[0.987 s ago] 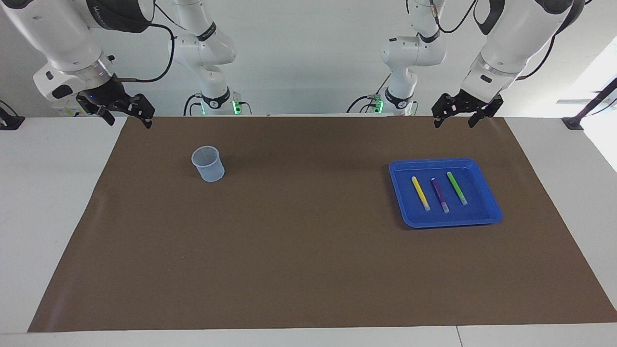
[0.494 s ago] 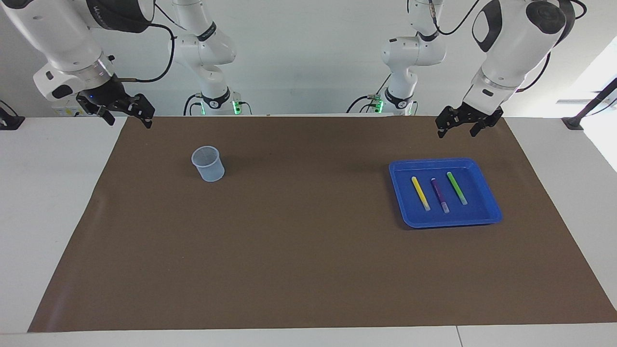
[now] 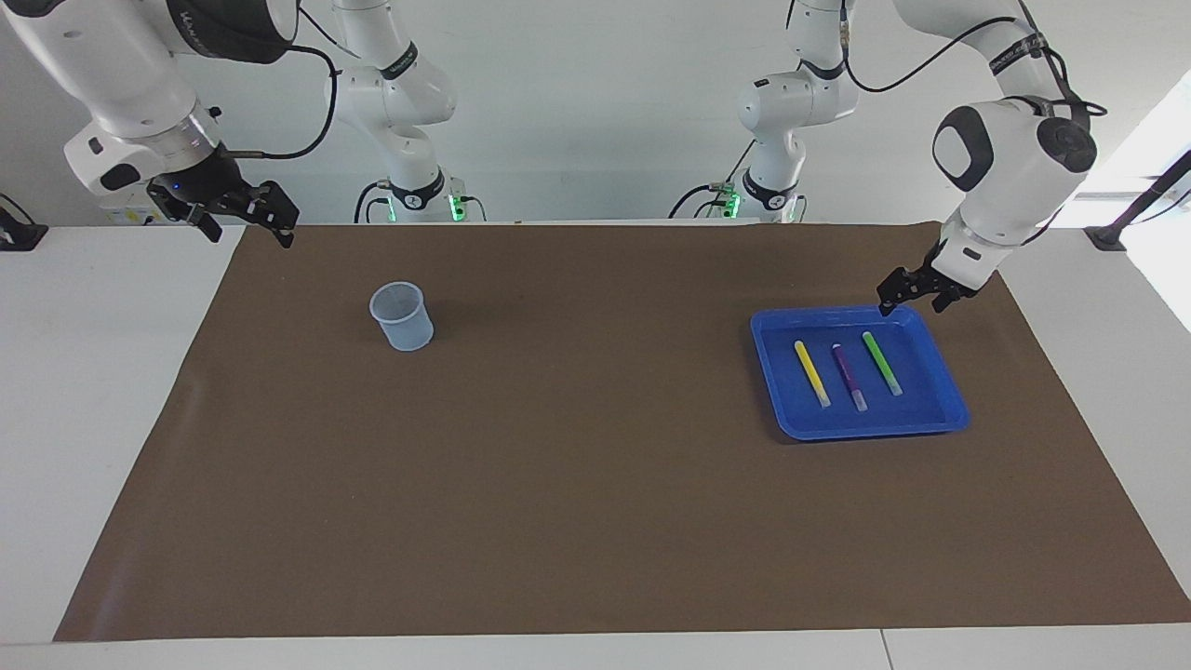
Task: Transfer and insert pens with both arms
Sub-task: 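Lower the left gripper over the green pen in the blue tray, then grasp the green pen with the left gripper while the right gripper advances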
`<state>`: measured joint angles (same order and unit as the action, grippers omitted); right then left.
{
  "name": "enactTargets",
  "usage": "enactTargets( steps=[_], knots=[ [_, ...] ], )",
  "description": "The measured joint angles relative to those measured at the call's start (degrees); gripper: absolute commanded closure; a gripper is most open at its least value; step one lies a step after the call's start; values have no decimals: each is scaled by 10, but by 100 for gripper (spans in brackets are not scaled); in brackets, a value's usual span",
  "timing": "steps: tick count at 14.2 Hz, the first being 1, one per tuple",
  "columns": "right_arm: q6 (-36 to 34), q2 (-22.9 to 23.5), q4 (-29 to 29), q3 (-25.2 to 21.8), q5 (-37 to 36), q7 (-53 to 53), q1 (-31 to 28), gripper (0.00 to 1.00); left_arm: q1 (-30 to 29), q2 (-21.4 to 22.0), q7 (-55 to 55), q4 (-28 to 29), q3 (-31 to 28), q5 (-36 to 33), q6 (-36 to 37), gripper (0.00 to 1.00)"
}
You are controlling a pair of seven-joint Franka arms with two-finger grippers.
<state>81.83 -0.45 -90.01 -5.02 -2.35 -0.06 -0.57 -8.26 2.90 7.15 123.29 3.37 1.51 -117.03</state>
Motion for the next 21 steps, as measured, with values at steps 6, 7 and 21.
enactTargets(
  steps=[6,7,21],
  knots=[
    [-6,-1,-3,11,14,-8,3,0,-10,-62,19,42,0,0,-87,8],
    [-3,-1,-4,15,35,-8,3,0,-10,-71,19,47,0,0,-101,11],
    [218,-73,-195,26,181,113,130,0,-15,-121,8,46,0,0,-178,28]
  ],
)
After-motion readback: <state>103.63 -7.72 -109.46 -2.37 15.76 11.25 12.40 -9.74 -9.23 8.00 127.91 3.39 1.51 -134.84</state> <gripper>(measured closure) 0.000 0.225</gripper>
